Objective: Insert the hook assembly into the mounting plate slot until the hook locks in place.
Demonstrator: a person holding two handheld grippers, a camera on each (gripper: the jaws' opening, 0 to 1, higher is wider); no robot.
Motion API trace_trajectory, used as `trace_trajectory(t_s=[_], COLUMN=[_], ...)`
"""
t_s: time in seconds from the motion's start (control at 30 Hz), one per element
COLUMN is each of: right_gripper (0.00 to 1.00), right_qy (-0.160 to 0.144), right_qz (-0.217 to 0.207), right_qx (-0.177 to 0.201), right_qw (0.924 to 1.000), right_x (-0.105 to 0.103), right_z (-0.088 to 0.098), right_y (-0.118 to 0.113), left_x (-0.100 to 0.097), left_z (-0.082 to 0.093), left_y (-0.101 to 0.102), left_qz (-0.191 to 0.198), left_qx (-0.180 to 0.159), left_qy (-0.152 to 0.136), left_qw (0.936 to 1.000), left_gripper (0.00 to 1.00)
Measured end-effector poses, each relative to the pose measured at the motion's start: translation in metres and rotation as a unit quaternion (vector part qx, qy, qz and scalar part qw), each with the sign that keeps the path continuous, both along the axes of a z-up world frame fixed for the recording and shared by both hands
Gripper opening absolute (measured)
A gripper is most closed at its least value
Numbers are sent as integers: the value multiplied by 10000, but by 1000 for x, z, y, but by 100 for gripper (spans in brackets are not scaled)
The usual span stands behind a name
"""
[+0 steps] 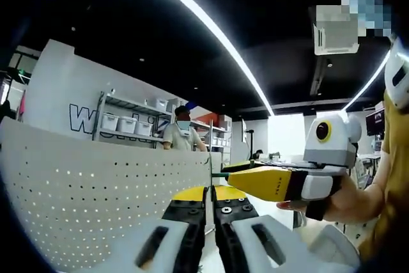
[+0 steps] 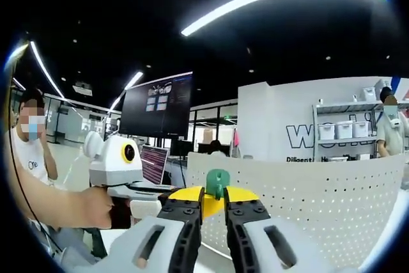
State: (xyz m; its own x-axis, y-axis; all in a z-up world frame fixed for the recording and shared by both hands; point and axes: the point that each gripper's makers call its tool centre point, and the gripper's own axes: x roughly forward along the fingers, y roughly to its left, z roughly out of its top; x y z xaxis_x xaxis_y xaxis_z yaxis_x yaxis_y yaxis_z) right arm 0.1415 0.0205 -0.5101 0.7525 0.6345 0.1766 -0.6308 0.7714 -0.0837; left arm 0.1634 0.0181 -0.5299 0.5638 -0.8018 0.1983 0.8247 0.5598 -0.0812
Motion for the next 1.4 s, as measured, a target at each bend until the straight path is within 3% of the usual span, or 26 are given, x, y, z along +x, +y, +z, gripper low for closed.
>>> trace_trajectory(t_s=[0.8,1.4], right_gripper=[1,0], right_qy=[-145,-553], right_qz=[-173,-152], right_qx=[-182,-226], right_qw=[9996,9981], right_x=[0,5], right_z=[0,5], right_y=[-2,-1], left_x=[-3,2], left_z=[1,5], left_y=[-1,3], left_qz=[1,268], left_qx=[-43,-101], left_qy=[34,-18], left_qw=[10000,9996], left_gripper=[2,5])
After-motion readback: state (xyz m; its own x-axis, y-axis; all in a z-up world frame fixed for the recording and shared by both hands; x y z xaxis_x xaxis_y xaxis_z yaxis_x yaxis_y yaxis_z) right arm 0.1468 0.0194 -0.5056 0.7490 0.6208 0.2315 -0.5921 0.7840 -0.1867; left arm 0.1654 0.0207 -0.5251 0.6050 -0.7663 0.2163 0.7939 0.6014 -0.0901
